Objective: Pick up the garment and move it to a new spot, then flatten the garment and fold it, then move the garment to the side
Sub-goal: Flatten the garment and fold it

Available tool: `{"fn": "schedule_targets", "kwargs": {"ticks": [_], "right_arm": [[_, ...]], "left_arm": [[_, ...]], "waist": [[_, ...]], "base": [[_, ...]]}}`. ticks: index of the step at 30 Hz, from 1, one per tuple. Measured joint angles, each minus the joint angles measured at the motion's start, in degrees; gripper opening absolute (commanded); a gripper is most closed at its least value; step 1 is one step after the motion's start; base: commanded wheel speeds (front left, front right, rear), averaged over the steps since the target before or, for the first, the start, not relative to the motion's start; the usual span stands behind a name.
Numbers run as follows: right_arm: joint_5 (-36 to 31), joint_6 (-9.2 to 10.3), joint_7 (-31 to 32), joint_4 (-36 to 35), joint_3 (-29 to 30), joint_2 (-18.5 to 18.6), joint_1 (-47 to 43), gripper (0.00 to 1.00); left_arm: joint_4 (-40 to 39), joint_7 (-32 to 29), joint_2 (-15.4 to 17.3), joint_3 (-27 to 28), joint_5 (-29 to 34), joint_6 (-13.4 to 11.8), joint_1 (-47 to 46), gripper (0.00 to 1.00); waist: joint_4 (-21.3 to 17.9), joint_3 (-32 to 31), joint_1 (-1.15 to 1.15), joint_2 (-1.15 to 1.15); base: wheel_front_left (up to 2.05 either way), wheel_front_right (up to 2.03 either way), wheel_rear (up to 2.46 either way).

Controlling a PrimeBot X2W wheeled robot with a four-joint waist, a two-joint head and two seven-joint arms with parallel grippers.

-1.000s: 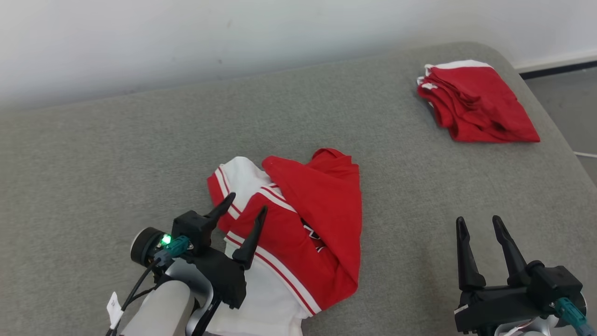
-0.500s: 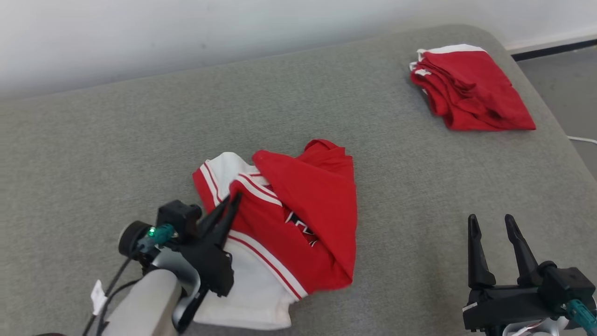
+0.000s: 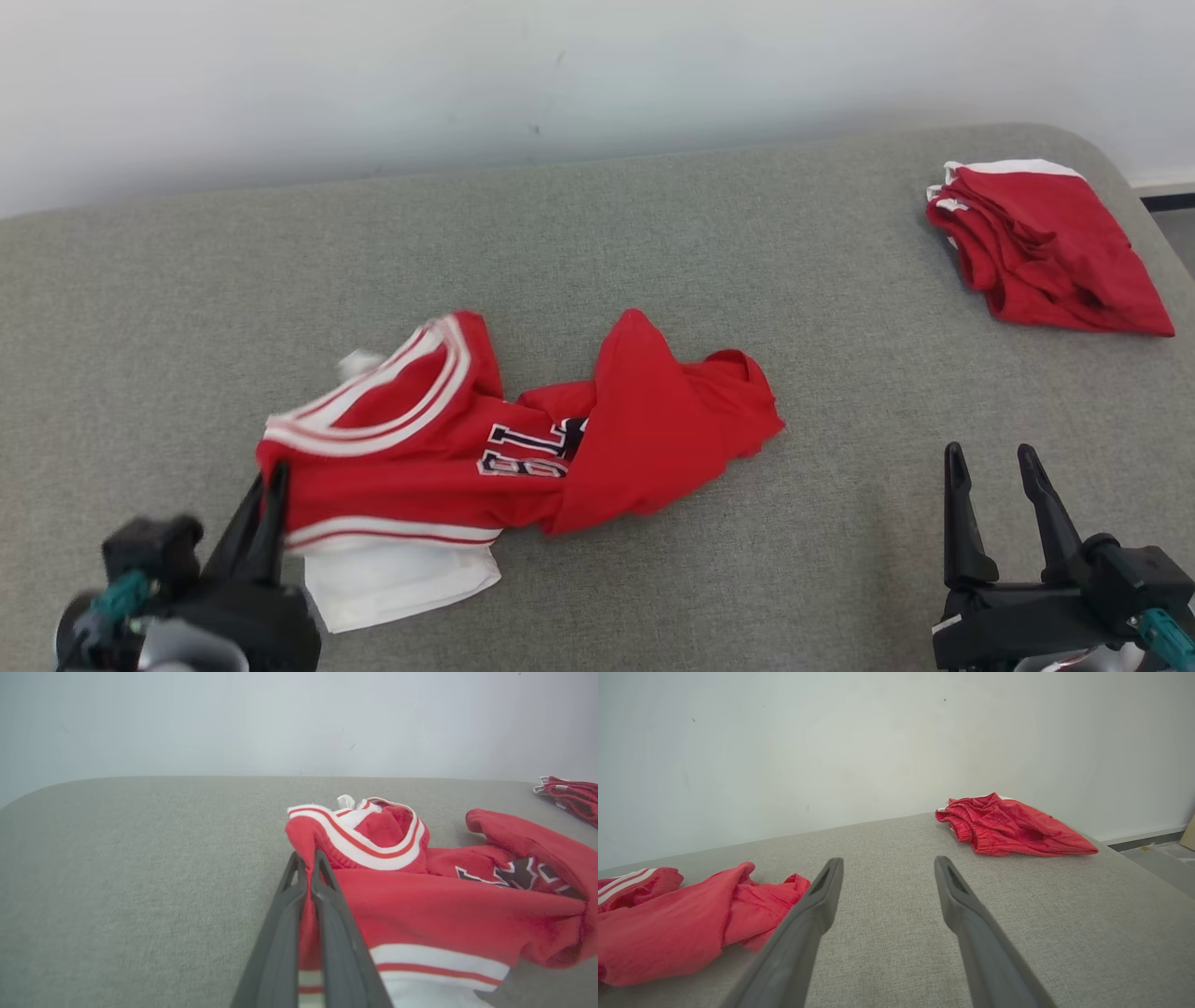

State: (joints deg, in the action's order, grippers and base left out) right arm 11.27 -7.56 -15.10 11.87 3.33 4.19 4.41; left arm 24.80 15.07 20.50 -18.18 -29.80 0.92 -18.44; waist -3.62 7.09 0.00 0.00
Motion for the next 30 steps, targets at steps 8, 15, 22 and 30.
{"fn": "schedule_targets", "kwargs": {"ticks": [8, 15, 22, 30], "right_arm": [[0.3, 0.01, 0.0, 0.9, 1.3, -0.2, -1.0, 1.0], [0.3, 0.01, 0.0, 1.2, 2.4, -0.1, -1.4, 1.0], [0.3, 0.01, 0.0, 1.5, 2.1, 0.0, -2.6, 1.0], [0.8, 0.01, 0.0, 1.7, 2.2, 0.1, -4.4, 1.0]], "left_arm": [[-1.9, 0.0, -2.8, 4.4, -0.4, -1.4, 7.8, 0.49], [-7.7, 0.0, -6.0, 9.5, 5.1, -0.8, 7.0, 1.0], [-13.3, 0.0, -9.8, 15.5, 9.5, 0.7, 10.9, 1.0], [-15.5, 0.0, -14.5, 17.6, 15.2, 4.1, 19.4, 1.0]], "waist": [[0.6, -1.0, 0.0, 0.0], [1.9, -2.2, 0.0, 0.0], [3.7, -4.0, 0.0, 0.0], [5.3, -5.5, -0.01, 0.0]], "base": [[0.0, 0.0, 0.0], [0.0, 0.0, 0.0], [0.0, 0.0, 0.0], [0.0, 0.0, 0.0]]}}
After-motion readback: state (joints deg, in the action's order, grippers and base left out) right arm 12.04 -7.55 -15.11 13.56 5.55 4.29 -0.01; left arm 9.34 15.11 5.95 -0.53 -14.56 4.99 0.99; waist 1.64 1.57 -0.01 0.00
